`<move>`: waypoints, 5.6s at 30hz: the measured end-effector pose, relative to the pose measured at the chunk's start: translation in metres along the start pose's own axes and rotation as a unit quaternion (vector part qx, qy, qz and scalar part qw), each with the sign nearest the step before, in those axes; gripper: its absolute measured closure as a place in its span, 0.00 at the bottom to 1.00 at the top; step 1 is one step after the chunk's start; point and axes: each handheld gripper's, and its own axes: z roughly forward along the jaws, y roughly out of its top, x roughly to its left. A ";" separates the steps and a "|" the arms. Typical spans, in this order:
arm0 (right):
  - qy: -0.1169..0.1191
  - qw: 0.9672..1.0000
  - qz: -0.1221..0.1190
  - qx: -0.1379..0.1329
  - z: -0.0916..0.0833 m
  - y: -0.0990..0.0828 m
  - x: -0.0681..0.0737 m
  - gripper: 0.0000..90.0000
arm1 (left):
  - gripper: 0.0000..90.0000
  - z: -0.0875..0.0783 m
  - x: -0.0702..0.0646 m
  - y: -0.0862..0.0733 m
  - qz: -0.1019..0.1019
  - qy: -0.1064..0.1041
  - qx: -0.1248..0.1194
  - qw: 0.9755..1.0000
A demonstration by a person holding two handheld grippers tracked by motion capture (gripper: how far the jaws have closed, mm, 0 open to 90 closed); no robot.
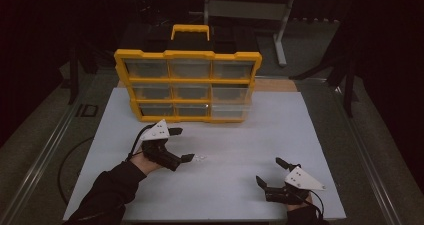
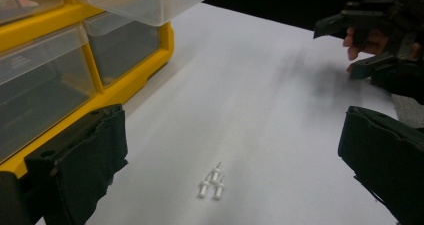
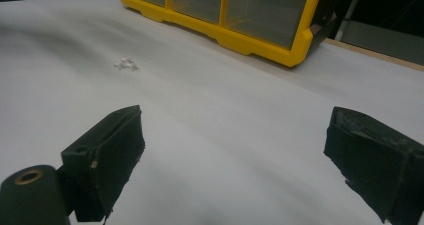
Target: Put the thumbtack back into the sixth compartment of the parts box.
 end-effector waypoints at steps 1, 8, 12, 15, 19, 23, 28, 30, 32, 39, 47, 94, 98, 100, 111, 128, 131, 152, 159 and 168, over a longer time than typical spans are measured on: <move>0.000 1.000 0.000 0.000 0.000 0.000 0.000 0.10 | 0.00 0.002 0.001 0.000 -0.003 -0.002 -0.001 1.000; 0.001 1.000 -0.002 -0.001 0.000 0.000 0.000 0.10 | 0.00 0.017 0.008 -0.006 -0.007 -0.018 0.016 1.000; 0.004 1.000 0.001 0.001 0.001 -0.001 0.000 0.10 | 0.04 0.024 0.012 -0.009 -0.007 -0.022 0.026 0.999; 0.005 1.000 0.000 0.002 0.001 -0.001 0.000 0.10 | 0.11 0.029 0.015 -0.014 -0.003 -0.028 0.034 0.999; 0.006 1.000 -0.001 0.001 0.002 -0.002 0.000 0.10 | 0.19 0.035 0.018 -0.022 -0.013 -0.034 0.041 0.998; 0.006 1.000 -0.003 0.001 0.002 -0.002 0.000 0.10 | 0.31 0.040 0.019 -0.028 -0.007 -0.032 0.059 0.998; 0.007 1.000 -0.002 0.005 0.002 -0.002 0.001 0.10 | 0.49 0.046 0.020 -0.033 -0.001 -0.029 0.088 0.996; 0.008 1.000 -0.002 0.005 0.003 -0.002 0.001 0.10 | 0.51 0.049 0.019 -0.034 0.001 -0.023 0.100 0.995; 0.009 1.000 -0.002 0.006 0.003 -0.002 0.001 0.10 | 0.55 0.051 0.019 -0.035 0.001 -0.024 0.107 0.994; 0.010 1.000 -0.001 0.002 0.002 -0.002 0.000 0.10 | 0.72 0.061 0.019 -0.035 0.001 -0.011 0.153 0.988; 0.011 1.000 0.000 0.003 0.003 -0.003 0.000 0.10 | 0.78 0.068 0.023 -0.038 -0.001 -0.014 0.174 0.985; 0.010 1.000 0.000 0.006 0.003 -0.004 0.000 0.10 | 0.96 0.049 0.010 0.001 0.015 -0.028 0.162 0.986; 0.010 1.000 -0.001 0.006 0.003 -0.003 0.000 0.10 | 0.96 0.045 0.005 0.008 0.016 -0.032 0.155 0.987; 0.010 1.000 0.000 0.006 0.003 -0.003 0.000 0.10 | 0.96 0.044 0.003 0.013 0.020 -0.035 0.152 0.988; 0.009 1.000 0.000 0.006 0.003 -0.003 0.000 0.10 | 0.96 0.037 -0.005 0.038 0.038 -0.046 0.142 0.988; 0.009 1.000 -0.001 0.009 0.003 -0.003 0.000 0.10 | 0.96 0.026 -0.014 0.085 0.062 -0.056 0.119 0.989; 0.010 1.000 0.000 0.009 0.004 -0.003 0.000 0.10 | 0.96 0.024 -0.015 0.097 0.067 -0.055 0.113 0.990; 0.011 1.000 -0.001 0.008 0.004 -0.004 0.001 0.10 | 0.96 0.015 -0.011 0.140 0.076 -0.054 0.077 0.993; 0.014 1.000 0.000 0.007 0.004 -0.004 0.001 0.10 | 0.96 0.018 -0.004 0.159 0.069 -0.046 0.057 0.995; 0.014 1.000 0.000 0.005 0.004 -0.004 0.000 0.10 | 0.96 0.024 0.005 0.175 0.053 -0.030 0.030 0.998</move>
